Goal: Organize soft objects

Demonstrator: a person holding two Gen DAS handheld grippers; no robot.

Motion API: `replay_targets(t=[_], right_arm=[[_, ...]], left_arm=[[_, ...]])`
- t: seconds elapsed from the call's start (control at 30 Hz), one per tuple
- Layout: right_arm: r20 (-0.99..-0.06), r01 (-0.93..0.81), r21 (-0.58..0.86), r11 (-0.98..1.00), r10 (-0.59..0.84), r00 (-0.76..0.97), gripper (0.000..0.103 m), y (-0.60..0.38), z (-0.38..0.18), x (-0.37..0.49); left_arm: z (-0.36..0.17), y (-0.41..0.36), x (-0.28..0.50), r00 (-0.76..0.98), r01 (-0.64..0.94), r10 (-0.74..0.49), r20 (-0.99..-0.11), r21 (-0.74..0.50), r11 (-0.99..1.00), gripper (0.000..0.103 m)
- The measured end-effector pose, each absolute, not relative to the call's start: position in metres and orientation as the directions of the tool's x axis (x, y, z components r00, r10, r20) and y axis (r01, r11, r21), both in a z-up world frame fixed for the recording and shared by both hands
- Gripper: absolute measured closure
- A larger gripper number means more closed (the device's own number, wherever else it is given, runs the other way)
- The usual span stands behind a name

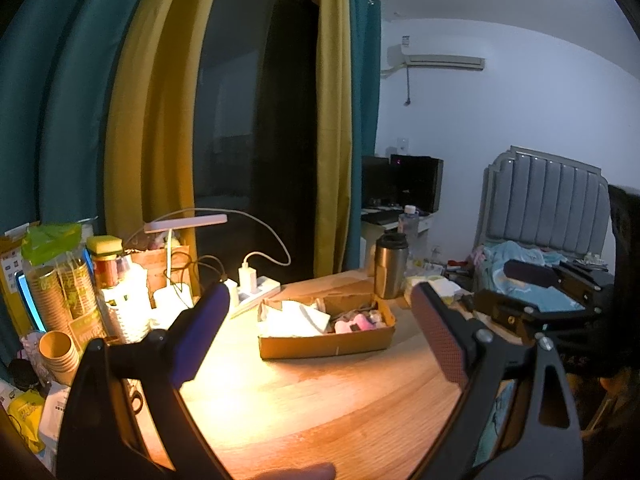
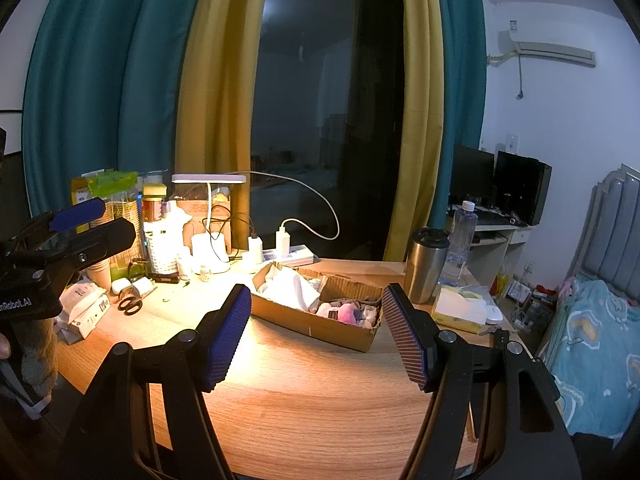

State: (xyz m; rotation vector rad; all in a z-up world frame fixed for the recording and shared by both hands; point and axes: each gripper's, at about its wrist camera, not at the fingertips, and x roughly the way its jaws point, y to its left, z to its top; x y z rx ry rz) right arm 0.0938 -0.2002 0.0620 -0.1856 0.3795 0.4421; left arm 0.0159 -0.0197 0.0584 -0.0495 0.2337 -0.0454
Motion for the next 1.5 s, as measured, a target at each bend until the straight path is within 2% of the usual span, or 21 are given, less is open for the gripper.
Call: replay_targets(t=[1.5], right_arm=[[-0.403,-0.451,-0.089,0.888,0.382,0.832,0.032,-0.2011,0.0589,0.0966]], left_arm=[[0.0578,-0.0223,0.0184,0.972,0.058,-0.068,-0.225,-0.05,0.997,0.01]])
